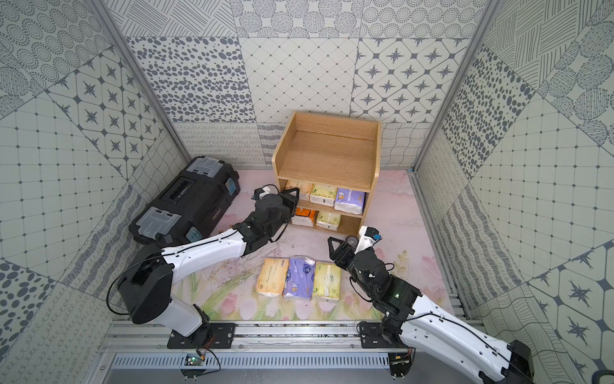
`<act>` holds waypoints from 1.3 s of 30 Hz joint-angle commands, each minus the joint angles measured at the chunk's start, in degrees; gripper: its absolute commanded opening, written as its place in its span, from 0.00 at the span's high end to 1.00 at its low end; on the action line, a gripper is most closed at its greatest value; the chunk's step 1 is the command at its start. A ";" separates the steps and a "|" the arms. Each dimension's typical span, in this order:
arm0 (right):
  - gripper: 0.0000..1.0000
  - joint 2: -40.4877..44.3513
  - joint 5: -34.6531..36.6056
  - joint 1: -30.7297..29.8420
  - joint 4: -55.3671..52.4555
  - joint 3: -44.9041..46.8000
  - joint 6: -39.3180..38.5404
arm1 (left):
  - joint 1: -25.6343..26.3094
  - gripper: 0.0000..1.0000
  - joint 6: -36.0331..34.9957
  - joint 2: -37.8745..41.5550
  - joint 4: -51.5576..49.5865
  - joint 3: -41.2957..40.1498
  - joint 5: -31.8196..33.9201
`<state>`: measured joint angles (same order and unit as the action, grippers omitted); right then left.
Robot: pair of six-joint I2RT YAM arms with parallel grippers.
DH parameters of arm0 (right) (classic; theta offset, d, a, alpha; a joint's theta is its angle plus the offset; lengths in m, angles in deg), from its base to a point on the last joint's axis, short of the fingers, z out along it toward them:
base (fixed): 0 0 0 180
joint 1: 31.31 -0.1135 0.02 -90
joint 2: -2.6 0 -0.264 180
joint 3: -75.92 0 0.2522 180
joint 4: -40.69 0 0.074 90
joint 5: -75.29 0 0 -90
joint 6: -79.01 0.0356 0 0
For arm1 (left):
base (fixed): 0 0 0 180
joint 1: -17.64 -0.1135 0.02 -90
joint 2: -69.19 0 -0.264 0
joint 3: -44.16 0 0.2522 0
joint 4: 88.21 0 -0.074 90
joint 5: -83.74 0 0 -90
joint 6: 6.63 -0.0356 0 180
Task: Remove the tissue boxes from the shelf
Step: Pick up a box of tissues from the shelf.
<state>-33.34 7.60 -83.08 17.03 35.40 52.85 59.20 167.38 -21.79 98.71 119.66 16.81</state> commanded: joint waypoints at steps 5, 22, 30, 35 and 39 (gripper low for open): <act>0.37 1.55 1.37 -0.07 1.19 -0.99 -2.01 | -0.79 0.57 4.67 -1.46 -11.42 4.98 3.74; 0.38 2.12 2.39 -0.02 1.28 -2.42 -3.48 | -1.06 0.88 7.90 -6.24 -11.22 7.52 3.04; 0.38 2.29 1.85 -0.03 0.27 -2.34 -2.75 | -1.05 1.00 6.14 -4.93 -9.32 6.27 2.99; 0.38 0.52 1.47 -0.03 0.82 -2.62 -0.43 | -1.04 1.00 5.15 -2.24 -8.84 4.28 2.95; 0.38 -2.52 -0.79 -0.05 5.32 -3.59 0.19 | -0.74 1.00 5.60 0.28 -7.30 1.55 2.26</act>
<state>-34.11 8.30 -83.08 17.54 34.50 52.06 58.44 174.59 -24.07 88.29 123.33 18.28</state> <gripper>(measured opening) 0.622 0.045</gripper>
